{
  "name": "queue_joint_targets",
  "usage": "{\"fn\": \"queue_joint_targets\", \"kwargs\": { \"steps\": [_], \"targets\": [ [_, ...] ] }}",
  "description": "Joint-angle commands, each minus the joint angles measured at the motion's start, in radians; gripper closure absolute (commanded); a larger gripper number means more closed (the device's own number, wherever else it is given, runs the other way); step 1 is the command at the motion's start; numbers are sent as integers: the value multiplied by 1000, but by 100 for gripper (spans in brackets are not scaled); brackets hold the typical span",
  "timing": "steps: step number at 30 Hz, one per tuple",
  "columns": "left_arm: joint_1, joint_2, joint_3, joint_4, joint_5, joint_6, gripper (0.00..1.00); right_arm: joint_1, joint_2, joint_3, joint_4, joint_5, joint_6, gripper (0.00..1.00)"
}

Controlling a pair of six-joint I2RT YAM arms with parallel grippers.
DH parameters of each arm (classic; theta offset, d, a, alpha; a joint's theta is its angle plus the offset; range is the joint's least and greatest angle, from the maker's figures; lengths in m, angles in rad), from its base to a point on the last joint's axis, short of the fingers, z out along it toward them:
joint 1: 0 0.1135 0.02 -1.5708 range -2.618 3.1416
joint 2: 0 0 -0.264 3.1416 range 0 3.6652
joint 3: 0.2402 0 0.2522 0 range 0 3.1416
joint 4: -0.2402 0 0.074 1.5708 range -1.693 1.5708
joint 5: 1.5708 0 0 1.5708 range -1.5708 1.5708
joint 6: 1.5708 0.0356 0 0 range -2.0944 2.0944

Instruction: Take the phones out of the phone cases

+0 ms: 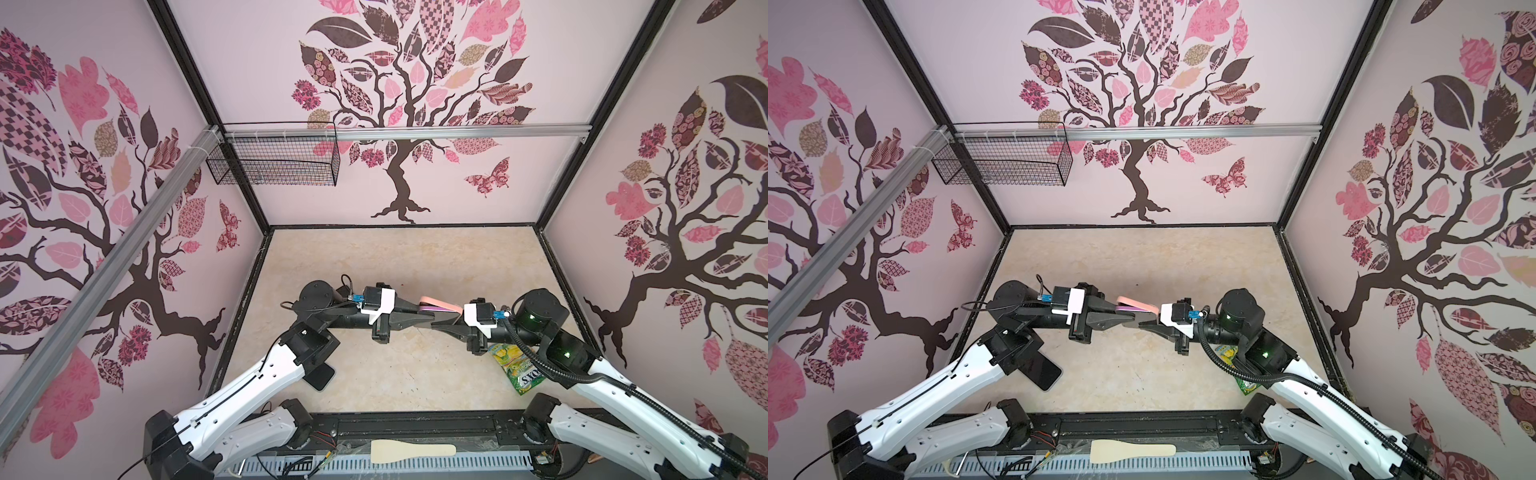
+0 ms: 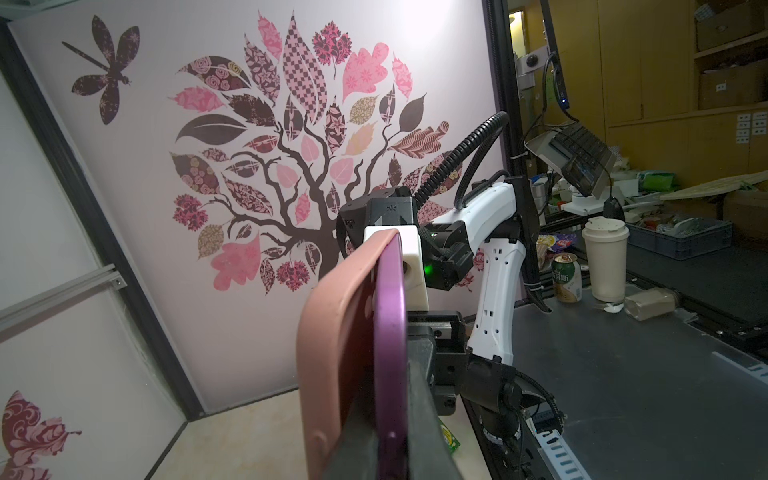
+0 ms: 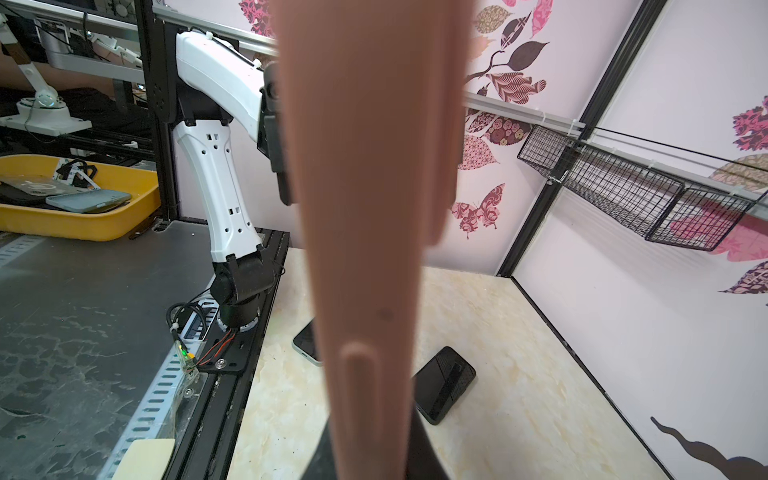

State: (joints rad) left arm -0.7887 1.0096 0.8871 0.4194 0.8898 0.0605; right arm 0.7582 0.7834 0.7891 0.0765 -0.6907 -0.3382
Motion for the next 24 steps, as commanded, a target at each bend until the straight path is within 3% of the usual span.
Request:
{"fn": "queue_joint_targets", "kwargs": {
  "steps": [1,6,8,11,15,24],
  "targets": [
    [-9,7,-33,-200,-25,93,100,11,-63,59,113,23,0,96],
    [-6,-70,3,-341,-173,216,100,10,-96,25,-76,136,-47,62],
    [2,-94,27,-428,-250,292,100,11,-117,11,-122,187,-38,55],
    [5,-113,55,-560,-352,428,100,11,-156,-13,-140,236,-7,51],
    [6,-120,65,-654,-391,554,100,11,-169,-4,-158,233,32,48],
    [6,-67,119,-814,-399,707,100,11,36,211,-379,238,125,55]
  ]
}}
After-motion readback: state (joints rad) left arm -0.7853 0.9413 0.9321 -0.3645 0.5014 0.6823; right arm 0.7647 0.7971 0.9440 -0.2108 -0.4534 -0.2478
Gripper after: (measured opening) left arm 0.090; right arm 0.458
